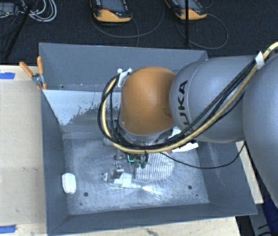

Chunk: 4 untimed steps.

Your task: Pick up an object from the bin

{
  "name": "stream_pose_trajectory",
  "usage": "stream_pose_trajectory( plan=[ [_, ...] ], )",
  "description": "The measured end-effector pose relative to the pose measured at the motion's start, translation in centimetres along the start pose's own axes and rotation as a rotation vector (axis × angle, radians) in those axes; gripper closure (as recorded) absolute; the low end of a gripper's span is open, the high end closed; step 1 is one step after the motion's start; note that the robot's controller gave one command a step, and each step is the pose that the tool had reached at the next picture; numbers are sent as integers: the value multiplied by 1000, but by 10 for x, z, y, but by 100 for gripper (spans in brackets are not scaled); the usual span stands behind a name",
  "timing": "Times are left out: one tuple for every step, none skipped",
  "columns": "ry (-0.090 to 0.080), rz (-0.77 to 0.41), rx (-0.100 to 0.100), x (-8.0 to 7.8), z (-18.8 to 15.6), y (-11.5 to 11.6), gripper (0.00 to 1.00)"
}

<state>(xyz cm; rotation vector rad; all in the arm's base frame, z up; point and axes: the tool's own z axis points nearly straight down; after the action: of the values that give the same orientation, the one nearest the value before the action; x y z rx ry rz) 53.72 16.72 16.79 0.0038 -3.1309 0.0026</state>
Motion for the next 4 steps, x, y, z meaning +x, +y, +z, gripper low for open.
stream_pose_trajectory(
  plan=[
    [-8,3,-1,-2,-4,-1,0],
    [-1,-179,-14,-8,74,-50,100],
    [-1,-179,-14,-8,74,-50,100],
    [-2,-177,-10,-6,72,-48,100]
  ],
)
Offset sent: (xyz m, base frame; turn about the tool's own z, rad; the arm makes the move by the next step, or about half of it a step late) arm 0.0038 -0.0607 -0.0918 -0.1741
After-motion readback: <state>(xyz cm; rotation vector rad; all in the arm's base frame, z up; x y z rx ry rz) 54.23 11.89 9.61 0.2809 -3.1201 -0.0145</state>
